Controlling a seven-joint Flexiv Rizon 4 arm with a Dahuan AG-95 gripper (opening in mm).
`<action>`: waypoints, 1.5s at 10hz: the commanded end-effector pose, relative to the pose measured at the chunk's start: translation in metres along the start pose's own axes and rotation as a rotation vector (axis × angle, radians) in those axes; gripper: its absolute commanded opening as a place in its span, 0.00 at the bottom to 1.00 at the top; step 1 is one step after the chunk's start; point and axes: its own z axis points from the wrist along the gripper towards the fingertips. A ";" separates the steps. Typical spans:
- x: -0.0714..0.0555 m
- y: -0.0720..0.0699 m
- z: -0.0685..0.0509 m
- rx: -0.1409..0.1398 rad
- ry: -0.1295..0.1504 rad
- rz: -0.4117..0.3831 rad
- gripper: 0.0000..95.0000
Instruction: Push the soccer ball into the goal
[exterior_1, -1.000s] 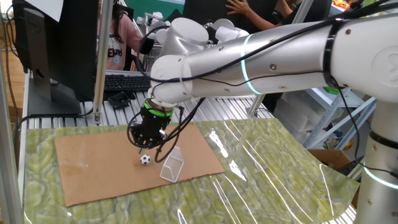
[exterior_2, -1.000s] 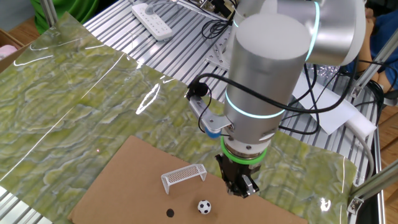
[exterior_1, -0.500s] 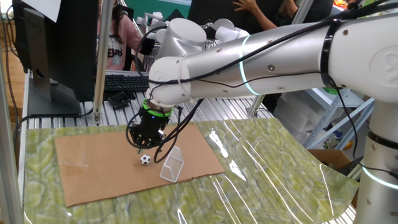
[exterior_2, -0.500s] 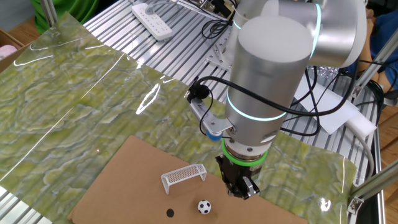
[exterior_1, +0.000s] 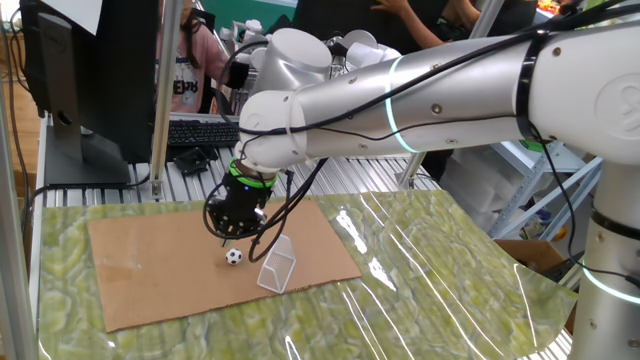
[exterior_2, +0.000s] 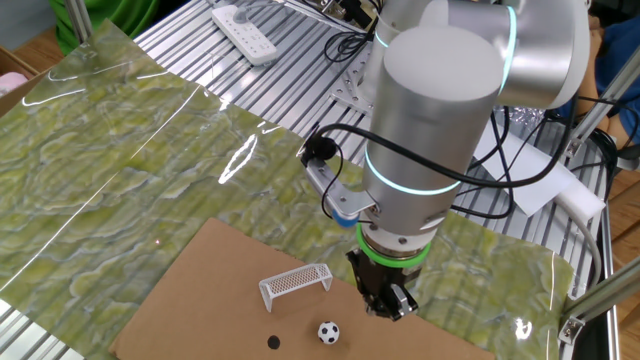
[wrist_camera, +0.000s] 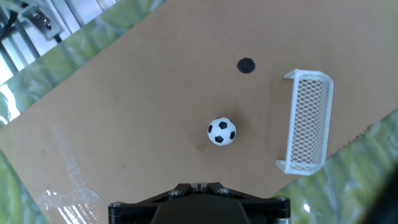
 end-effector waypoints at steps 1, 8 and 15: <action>0.000 0.000 0.000 -0.004 0.003 -0.005 0.00; 0.000 0.000 0.000 0.002 0.006 0.032 0.00; 0.000 0.000 0.000 0.035 0.053 -0.013 0.00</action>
